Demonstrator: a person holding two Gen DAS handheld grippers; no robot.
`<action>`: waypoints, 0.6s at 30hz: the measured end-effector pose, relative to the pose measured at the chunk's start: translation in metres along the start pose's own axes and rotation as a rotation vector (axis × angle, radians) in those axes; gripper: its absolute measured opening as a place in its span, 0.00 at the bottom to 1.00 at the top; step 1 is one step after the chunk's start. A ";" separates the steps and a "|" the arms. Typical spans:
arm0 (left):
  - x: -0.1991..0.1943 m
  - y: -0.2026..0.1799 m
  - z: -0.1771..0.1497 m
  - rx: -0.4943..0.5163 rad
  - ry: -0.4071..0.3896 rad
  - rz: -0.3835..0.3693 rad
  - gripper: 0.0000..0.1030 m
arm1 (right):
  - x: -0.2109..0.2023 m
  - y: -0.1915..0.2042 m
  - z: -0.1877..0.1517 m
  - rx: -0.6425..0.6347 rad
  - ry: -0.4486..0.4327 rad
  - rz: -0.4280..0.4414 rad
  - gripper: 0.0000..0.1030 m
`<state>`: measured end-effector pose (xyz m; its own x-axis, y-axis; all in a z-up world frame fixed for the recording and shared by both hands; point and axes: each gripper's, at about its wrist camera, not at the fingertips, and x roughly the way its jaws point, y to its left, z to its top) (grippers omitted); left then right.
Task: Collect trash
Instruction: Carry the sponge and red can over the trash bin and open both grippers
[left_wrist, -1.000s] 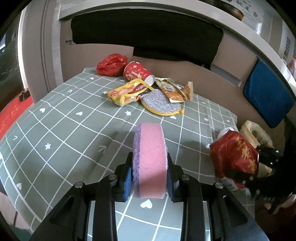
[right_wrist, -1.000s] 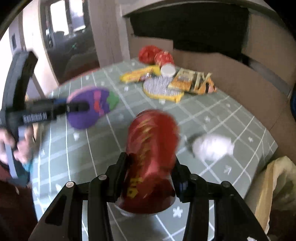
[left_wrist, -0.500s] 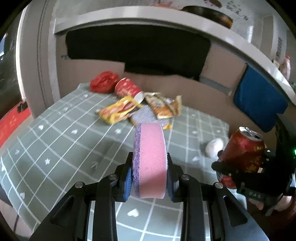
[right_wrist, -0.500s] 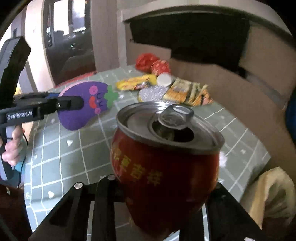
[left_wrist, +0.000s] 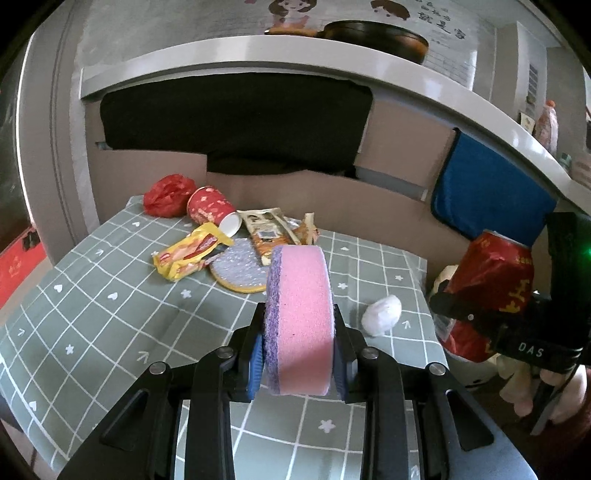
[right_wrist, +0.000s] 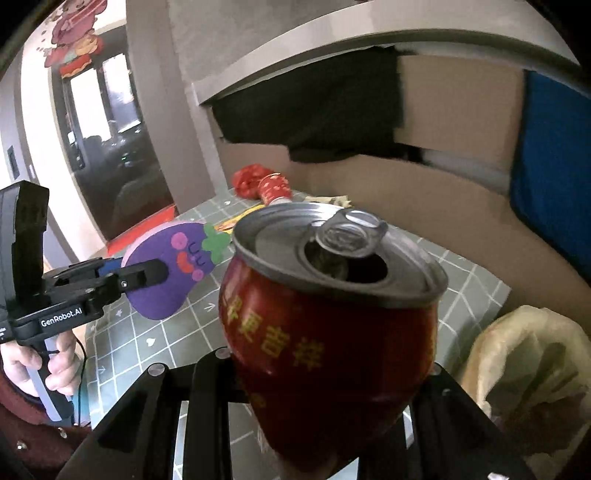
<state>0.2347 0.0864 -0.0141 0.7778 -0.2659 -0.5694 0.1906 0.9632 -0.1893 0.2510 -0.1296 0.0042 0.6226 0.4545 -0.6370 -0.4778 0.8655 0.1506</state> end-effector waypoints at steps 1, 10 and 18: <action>0.001 -0.003 0.001 0.001 0.001 -0.002 0.30 | -0.002 -0.002 0.000 0.003 -0.005 -0.008 0.25; 0.007 -0.056 0.012 0.059 -0.027 -0.052 0.30 | -0.040 -0.029 -0.002 0.042 -0.085 -0.091 0.25; 0.029 -0.132 0.021 0.158 -0.027 -0.169 0.30 | -0.087 -0.078 -0.019 0.113 -0.117 -0.240 0.25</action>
<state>0.2449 -0.0480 0.0111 0.7421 -0.4252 -0.5182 0.4095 0.8996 -0.1517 0.2229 -0.2408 0.0332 0.7799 0.2492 -0.5741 -0.2399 0.9663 0.0935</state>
